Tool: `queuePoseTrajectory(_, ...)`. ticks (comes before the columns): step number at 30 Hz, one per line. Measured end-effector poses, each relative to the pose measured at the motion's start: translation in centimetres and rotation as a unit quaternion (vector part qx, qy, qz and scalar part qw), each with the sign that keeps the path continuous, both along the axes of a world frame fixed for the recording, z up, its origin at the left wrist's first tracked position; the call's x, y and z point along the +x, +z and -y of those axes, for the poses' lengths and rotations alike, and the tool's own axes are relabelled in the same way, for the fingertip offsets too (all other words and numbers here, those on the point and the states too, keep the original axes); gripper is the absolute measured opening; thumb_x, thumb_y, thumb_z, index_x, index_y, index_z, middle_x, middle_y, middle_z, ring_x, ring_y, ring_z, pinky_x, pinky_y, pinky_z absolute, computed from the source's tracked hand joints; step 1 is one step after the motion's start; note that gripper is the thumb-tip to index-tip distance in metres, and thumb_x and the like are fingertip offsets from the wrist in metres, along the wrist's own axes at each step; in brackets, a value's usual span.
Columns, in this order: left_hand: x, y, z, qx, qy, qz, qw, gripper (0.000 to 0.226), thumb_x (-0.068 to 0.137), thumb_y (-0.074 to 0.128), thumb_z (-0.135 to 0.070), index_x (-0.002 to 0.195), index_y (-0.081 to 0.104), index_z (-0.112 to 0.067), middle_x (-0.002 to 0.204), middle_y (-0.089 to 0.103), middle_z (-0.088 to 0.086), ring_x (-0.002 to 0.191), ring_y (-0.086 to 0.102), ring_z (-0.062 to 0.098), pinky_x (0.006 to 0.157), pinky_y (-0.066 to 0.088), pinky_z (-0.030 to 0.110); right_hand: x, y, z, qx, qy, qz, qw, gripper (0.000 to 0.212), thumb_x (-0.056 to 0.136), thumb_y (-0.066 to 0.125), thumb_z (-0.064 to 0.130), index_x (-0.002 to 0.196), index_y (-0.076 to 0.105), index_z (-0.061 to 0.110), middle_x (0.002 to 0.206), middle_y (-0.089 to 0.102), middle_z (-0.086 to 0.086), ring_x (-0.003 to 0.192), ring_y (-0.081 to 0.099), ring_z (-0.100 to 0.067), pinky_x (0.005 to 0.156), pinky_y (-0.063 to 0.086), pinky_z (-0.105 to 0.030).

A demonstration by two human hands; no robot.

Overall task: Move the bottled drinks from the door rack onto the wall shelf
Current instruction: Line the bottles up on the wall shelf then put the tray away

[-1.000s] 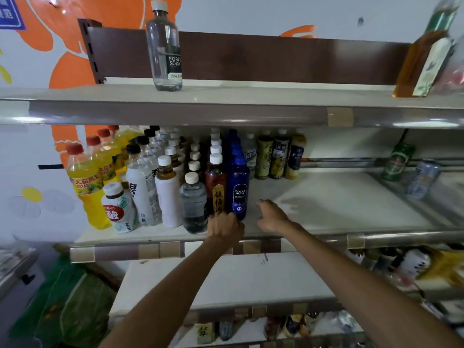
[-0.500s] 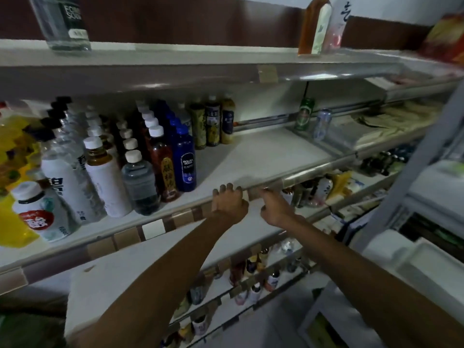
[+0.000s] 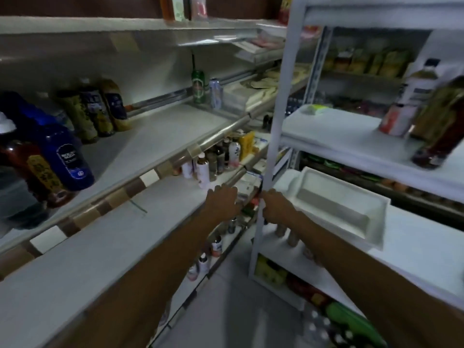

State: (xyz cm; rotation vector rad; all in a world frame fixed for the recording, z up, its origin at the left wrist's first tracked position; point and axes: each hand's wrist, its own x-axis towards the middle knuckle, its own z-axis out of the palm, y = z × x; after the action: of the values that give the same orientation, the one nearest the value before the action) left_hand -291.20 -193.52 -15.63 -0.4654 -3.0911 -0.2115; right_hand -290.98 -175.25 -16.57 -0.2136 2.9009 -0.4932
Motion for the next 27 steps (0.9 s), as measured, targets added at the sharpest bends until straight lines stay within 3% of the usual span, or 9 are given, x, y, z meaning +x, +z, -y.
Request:
queuePoseTrajectory(4,3.3,-1.5,-6.2,0.029,-0.072,0.022,0.997,0.037,0.088,0.047,-0.037,0.104,0.062,-0.009,0.102,0.064,0.012,0.097,0.060,0.030,0.076,0.046,0.036,4.9,-1.6,-5.8,0.029,-0.061,0.011,0.998,0.040,0.095,0.053,0.015,0.134,0.046,0.007,0.132,0.045,-0.017,0.120,0.044,-0.036,0.093,0.042,-0.039)
queuePoseTrajectory(6,4.9,-2.3,-8.9,0.026,-0.098,0.039,0.994,0.030,0.087,0.054,-0.033,0.103,0.063,-0.010,0.102,0.064,0.010,0.097,0.062,0.030,0.069,0.045,0.031,7.2,-2.3,-8.2,0.025,-0.094,0.009,0.995,0.039,0.095,0.053,0.018,0.132,0.047,0.007,0.131,0.046,-0.019,0.119,0.046,-0.035,0.095,0.044,-0.039)
queuePoseTrajectory(8,6.2,-3.0,-11.1,0.025,-0.117,0.047,0.992,0.031,0.087,0.057,-0.033,0.105,0.061,-0.008,0.109,0.061,0.014,0.103,0.058,0.032,0.078,0.045,0.034,9.6,-2.6,-10.3,0.021,-0.122,0.013,0.992,0.041,0.095,0.052,0.020,0.133,0.048,0.007,0.129,0.047,-0.019,0.119,0.047,-0.036,0.095,0.045,-0.040)
queuePoseTrajectory(11,7.4,-3.7,-14.0,0.021,-0.138,0.056,0.989,0.030,0.088,0.055,-0.034,0.103,0.059,-0.008,0.109,0.060,0.016,0.104,0.057,0.034,0.085,0.044,0.036,12.6,-3.1,-13.2,0.022,-0.152,0.020,0.988,0.041,0.092,0.054,0.019,0.131,0.049,0.007,0.126,0.048,-0.020,0.115,0.050,-0.037,0.090,0.047,-0.038)
queuePoseTrajectory(15,8.5,-4.7,-17.8,0.033,-0.166,0.097,0.981,0.030,0.091,0.051,-0.038,0.101,0.058,-0.011,0.107,0.058,0.014,0.098,0.057,0.033,0.080,0.047,0.037,15.7,-3.9,-16.8,0.028,-0.193,0.040,0.980,0.037,0.088,0.058,0.020,0.122,0.054,0.005,0.118,0.053,-0.021,0.109,0.054,-0.037,0.077,0.040,-0.032)
queuePoseTrajectory(18,9.4,-5.8,-20.5,0.030,-0.197,0.127,0.972,0.032,0.087,0.045,-0.039,0.094,0.057,-0.010,0.102,0.059,0.015,0.097,0.058,0.034,0.083,0.046,0.039,17.5,-4.5,-19.1,0.028,-0.227,0.058,0.972,0.032,0.091,0.052,0.017,0.119,0.052,0.002,0.119,0.053,-0.023,0.109,0.053,-0.039,0.078,0.039,-0.034)
queuePoseTrajectory(22,9.9,-7.3,-24.2,-0.011,-0.257,0.141,0.956,0.035,0.089,0.053,-0.031,0.117,0.056,-0.010,0.119,0.056,0.015,0.117,0.050,0.032,0.096,0.036,0.040,19.6,-6.5,-21.6,0.038,-0.282,0.083,0.955,0.038,0.087,0.055,0.017,0.125,0.051,0.012,0.125,0.052,-0.015,0.114,0.053,-0.038,0.081,0.041,-0.037)
queuePoseTrajectory(27,9.4,-11.5,-26.9,-0.042,-0.306,0.176,0.935,0.046,0.088,0.055,-0.035,0.126,0.050,-0.009,0.130,0.048,0.013,0.118,0.049,0.035,0.092,0.041,0.037,21.4,-10.1,-23.2,0.017,-0.333,0.132,0.933,0.052,0.089,0.058,0.012,0.138,0.041,0.007,0.143,0.036,-0.016,0.130,0.040,-0.036,0.095,0.041,-0.035)
